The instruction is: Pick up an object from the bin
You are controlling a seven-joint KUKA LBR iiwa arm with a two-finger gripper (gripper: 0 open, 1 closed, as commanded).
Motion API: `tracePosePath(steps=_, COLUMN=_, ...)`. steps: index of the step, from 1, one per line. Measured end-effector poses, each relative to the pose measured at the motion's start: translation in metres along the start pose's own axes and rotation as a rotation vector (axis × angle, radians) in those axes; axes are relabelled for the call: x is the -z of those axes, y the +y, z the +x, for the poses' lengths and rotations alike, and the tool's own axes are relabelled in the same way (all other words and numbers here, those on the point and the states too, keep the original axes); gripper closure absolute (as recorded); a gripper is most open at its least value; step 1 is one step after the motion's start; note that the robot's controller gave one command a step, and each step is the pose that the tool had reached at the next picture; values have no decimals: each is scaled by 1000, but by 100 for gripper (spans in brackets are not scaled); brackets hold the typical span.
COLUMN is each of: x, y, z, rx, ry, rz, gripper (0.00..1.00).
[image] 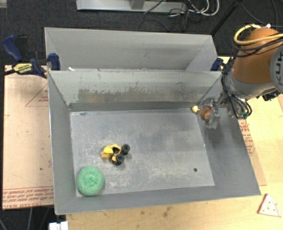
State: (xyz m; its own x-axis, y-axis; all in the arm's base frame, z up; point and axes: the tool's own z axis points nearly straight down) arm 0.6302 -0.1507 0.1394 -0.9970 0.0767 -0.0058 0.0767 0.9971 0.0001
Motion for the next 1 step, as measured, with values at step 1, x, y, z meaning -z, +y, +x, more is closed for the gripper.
tracePosePath(steps=1, x=10, y=0, z=0, rx=0, ry=0, rz=0, gripper=100)
